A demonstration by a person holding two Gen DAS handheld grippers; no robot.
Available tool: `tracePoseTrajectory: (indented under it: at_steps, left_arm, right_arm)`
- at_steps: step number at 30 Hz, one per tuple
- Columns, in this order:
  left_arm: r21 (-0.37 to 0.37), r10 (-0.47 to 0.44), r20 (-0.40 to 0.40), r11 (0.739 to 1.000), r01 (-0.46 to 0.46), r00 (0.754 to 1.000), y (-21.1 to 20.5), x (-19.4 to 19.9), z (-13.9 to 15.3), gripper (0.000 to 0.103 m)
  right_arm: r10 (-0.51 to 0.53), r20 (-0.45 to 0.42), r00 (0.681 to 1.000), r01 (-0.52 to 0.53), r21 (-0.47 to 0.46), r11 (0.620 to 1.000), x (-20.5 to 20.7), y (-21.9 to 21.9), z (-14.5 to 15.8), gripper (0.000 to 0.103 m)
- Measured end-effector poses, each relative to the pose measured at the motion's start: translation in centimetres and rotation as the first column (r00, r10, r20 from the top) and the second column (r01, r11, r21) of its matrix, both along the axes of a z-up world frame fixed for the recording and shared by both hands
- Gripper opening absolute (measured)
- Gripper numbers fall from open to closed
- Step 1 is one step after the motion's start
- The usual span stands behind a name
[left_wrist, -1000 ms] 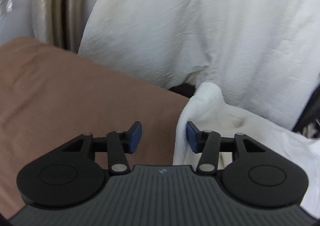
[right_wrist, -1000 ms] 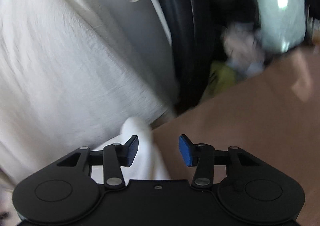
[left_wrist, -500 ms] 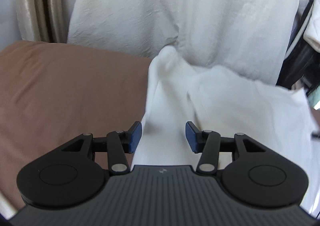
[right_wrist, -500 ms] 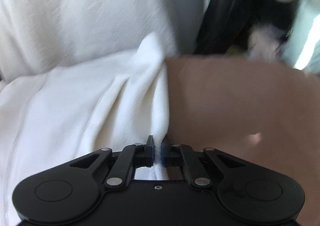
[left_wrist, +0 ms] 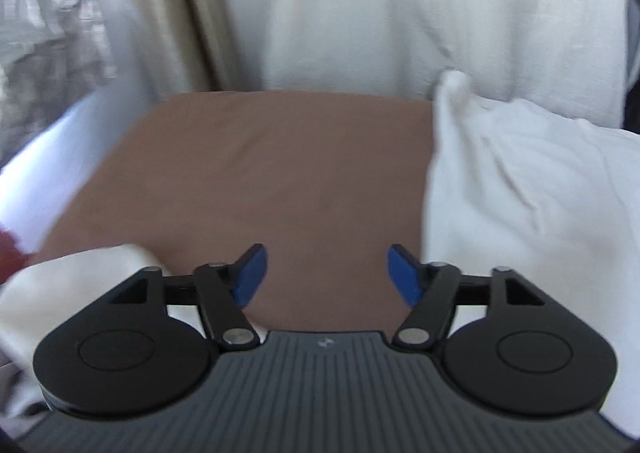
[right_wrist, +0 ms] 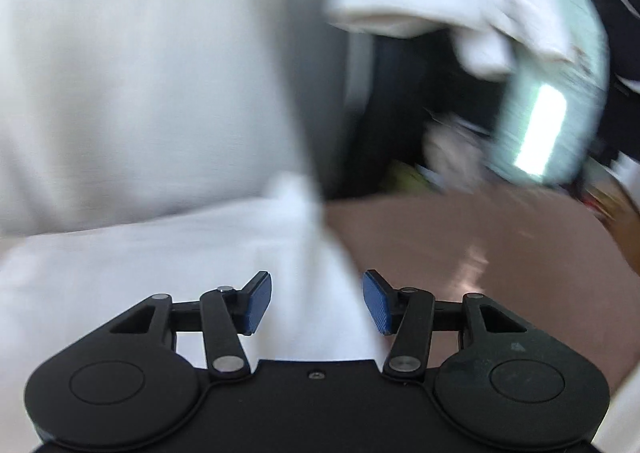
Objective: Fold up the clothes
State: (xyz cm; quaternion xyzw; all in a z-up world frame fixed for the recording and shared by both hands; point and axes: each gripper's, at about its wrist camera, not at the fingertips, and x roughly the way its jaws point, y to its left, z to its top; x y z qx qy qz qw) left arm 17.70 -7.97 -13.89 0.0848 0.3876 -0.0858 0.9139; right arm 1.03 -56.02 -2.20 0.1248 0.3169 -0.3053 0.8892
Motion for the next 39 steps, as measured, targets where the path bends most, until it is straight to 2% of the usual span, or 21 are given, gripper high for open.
tracePoseTrajectory:
  at_steps: [1,3,5,7,10,12,15,17,18,20,21,23,24,25,26,27,29,31,34,39]
  left_arm:
    - [0.005,0.02,0.003,1.0,-0.02,1.0,1.1,-0.4,0.3,0.07]
    - [0.015,0.061,0.008,0.998,-0.062,0.998,3.4,-1.3,0.9,0.076]
    - [0.035,0.118,0.001,0.992,-0.118,0.993,5.6,-2.0,1.3,0.079]
    - [0.083,0.172,0.014,0.981,-0.172,0.985,7.8,-2.9,1.2,0.079]
    - [0.187,0.247,0.077,0.948,-0.257,0.966,10.5,-3.8,1.1,0.079]
    - [0.235,0.255,0.089,0.934,-0.269,0.963,12.2,-3.3,1.3,0.085]
    - [0.237,0.332,0.071,0.91,-0.339,0.941,15.6,-2.4,1.1,0.087]
    - [0.179,0.411,0.04,0.894,-0.411,0.911,18.1,-1.8,0.6,0.087]
    - [0.112,0.436,-0.003,0.894,-0.433,0.9,19.3,-1.2,0.3,0.087]
    - [-0.081,0.433,-0.114,0.893,-0.443,0.894,21.7,-0.3,-0.8,0.087]
    - [-0.182,0.422,-0.17,0.875,-0.449,0.891,22.8,0.1,-1.4,0.087]
    - [-0.296,0.422,-0.207,0.833,-0.468,0.883,24.0,0.4,-2.4,0.085]
    - [-0.32,0.427,-0.188,0.825,-0.466,0.884,24.0,0.4,-2.6,0.083]
    - [-0.319,0.433,-0.161,0.827,-0.462,0.887,23.8,0.4,-2.8,0.064]
    - [-0.314,0.436,-0.14,0.832,-0.457,0.889,23.4,0.4,-3.0,0.026]
    - [-0.304,0.43,-0.137,0.839,-0.451,0.892,23.0,0.7,-3.3,0.007]
    - [-0.32,0.418,-0.14,0.839,-0.44,0.898,22.0,0.8,-3.5,0.008]
    - [-0.352,0.407,-0.109,0.838,-0.418,0.907,21.3,0.3,-2.8,0.008]
    - [-0.355,0.363,-0.049,0.864,-0.356,0.931,19.1,-1.0,-0.9,0.008]
    - [-0.349,0.202,0.046,0.921,-0.174,0.978,14.2,-4.7,2.5,0.008]
  right_arm:
    - [0.08,0.023,0.997,-0.081,0.02,0.997,-0.1,1.5,0.7,0.057]
    - [0.236,0.071,0.969,-0.241,0.059,0.969,-0.4,4.5,2.0,0.058]
    - [0.376,0.114,0.92,-0.39,0.147,0.909,-0.7,6.0,2.7,0.06]
    - [0.462,0.174,0.87,-0.493,0.255,0.832,-1.2,8.2,2.5,0.06]
    - [0.522,0.254,0.815,-0.58,0.388,0.717,-1.9,12.1,1.6,0.06]
    - [0.557,0.259,0.789,-0.609,0.444,0.657,-1.9,15.0,0.5,0.06]
    - [0.62,0.194,0.76,-0.628,0.466,0.623,-1.7,18.8,-0.6,0.06]
    - [0.66,0.168,0.732,-0.656,0.433,0.618,-2.1,20.8,-0.3,0.06]
    - [0.678,0.159,0.718,-0.671,0.416,0.613,-2.2,21.6,0.1,0.06]
    - [0.702,0.143,0.698,-0.69,0.398,0.605,-2.2,22.6,0.8,0.06]
    - [0.712,0.133,0.69,-0.697,0.389,0.603,-2.5,23.1,0.9,0.06]
    - [0.719,0.119,0.685,-0.703,0.367,0.609,-3.6,23.5,0.9,0.06]
    - [0.721,0.118,0.683,-0.706,0.357,0.611,-3.7,23.6,1.1,0.06]
    - [0.719,0.121,0.685,-0.706,0.353,0.614,-3.8,23.8,1.0,0.06]
    - [0.716,0.125,0.687,-0.705,0.352,0.616,-3.9,24.1,1.0,0.06]
    - [0.712,0.127,0.69,-0.703,0.35,0.619,-4.0,24.3,0.9,0.06]
    - [0.704,0.116,0.701,-0.693,0.345,0.633,-4.2,24.0,0.9,0.06]
    - [0.694,0.095,0.714,-0.678,0.344,0.65,-4.4,23.7,0.8,0.06]
    - [0.678,0.068,0.732,-0.655,0.345,0.672,-4.8,22.9,0.6,0.06]
    - [0.653,0.056,0.755,-0.628,0.35,0.696,-5.7,22.6,0.5,0.06]
